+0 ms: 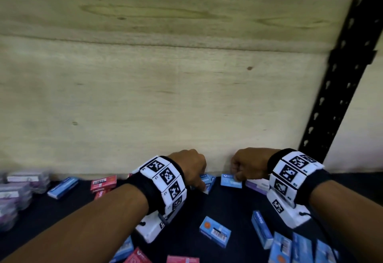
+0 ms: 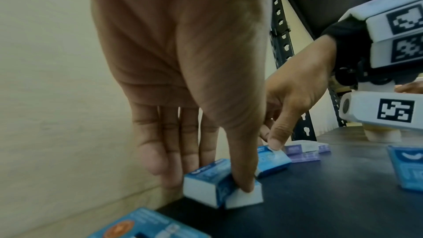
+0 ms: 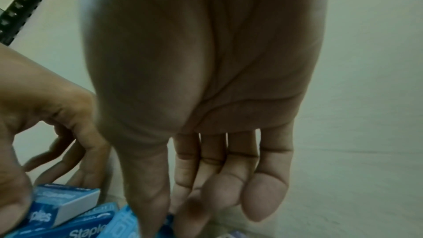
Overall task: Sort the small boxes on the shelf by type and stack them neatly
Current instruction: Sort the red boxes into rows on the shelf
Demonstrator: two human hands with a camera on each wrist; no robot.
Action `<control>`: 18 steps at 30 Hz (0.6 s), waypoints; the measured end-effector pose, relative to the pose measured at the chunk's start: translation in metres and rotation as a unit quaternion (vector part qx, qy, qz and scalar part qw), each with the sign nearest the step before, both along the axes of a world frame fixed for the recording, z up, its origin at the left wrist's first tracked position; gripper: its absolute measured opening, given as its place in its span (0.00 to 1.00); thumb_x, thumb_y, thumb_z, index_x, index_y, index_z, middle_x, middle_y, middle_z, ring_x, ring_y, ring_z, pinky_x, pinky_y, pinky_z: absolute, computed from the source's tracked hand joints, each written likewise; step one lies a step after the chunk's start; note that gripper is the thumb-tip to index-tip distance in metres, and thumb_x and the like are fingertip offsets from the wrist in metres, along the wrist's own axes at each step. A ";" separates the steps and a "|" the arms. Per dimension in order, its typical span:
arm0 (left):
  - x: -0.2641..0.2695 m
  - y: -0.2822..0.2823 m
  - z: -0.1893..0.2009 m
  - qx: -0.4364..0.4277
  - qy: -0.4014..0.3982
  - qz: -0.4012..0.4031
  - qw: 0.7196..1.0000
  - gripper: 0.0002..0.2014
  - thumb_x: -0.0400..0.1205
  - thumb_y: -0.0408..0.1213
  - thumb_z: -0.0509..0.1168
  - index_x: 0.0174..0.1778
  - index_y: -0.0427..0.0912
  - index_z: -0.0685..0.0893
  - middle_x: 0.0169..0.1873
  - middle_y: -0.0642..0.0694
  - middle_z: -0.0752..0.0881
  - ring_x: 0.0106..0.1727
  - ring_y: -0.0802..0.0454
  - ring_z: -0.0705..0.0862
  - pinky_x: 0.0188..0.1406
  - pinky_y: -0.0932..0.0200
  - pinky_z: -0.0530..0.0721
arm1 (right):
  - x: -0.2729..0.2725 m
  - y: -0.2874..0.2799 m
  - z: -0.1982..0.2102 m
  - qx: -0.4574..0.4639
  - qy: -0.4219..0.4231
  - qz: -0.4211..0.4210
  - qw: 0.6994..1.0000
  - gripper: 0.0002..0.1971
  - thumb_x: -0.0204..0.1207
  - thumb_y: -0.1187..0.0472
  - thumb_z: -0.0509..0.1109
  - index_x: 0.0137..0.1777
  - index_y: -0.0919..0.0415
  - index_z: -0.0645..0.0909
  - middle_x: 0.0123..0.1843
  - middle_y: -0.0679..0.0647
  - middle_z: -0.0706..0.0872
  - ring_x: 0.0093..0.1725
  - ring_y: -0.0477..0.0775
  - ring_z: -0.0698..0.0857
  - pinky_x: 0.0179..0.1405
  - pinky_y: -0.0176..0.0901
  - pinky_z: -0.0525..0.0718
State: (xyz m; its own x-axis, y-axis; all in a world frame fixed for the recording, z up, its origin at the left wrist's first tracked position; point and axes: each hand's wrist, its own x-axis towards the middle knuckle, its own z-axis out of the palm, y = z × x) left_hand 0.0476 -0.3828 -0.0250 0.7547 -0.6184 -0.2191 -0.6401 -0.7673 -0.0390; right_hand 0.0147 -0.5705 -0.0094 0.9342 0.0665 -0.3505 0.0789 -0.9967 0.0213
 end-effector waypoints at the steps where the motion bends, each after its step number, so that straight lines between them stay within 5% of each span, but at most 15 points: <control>1: -0.003 0.001 0.001 0.006 -0.011 -0.003 1.000 0.24 0.77 0.55 0.74 0.59 0.39 0.86 0.53 0.40 0.87 0.50 0.40 0.86 0.47 0.48 0.86 | -0.001 0.000 0.000 0.004 -0.002 -0.001 1.000 0.11 0.80 0.54 0.71 0.58 0.58 0.86 0.54 0.52 0.89 0.48 0.50 0.82 0.51 0.43 0.79; 5: -0.022 0.008 0.009 0.005 -0.039 -0.040 0.998 0.25 0.77 0.57 0.72 0.62 0.44 0.81 0.57 0.45 0.81 0.55 0.43 0.82 0.47 0.50 0.82 | -0.011 -0.001 0.008 0.012 -0.008 -0.007 1.000 0.12 0.81 0.50 0.71 0.60 0.53 0.85 0.47 0.44 0.84 0.47 0.47 0.81 0.49 0.40 0.76; 12: -0.063 0.008 0.014 -0.008 0.147 -0.085 0.985 0.27 0.71 0.59 0.76 0.64 0.53 0.83 0.58 0.54 0.84 0.55 0.53 0.82 0.58 0.52 0.82 | -0.035 0.002 0.018 0.004 0.013 -0.019 1.000 0.20 0.78 0.42 0.71 0.55 0.59 0.86 0.43 0.49 0.87 0.41 0.49 0.81 0.42 0.41 0.78; 18: -0.077 0.007 0.015 0.018 0.136 -0.119 0.983 0.22 0.76 0.46 0.77 0.65 0.48 0.83 0.58 0.51 0.86 0.43 0.57 0.80 0.38 0.62 0.76 | -0.058 0.009 0.015 -0.003 0.045 -0.017 0.999 0.24 0.70 0.36 0.74 0.52 0.56 0.89 0.41 0.49 0.92 0.47 0.51 0.89 0.56 0.45 0.84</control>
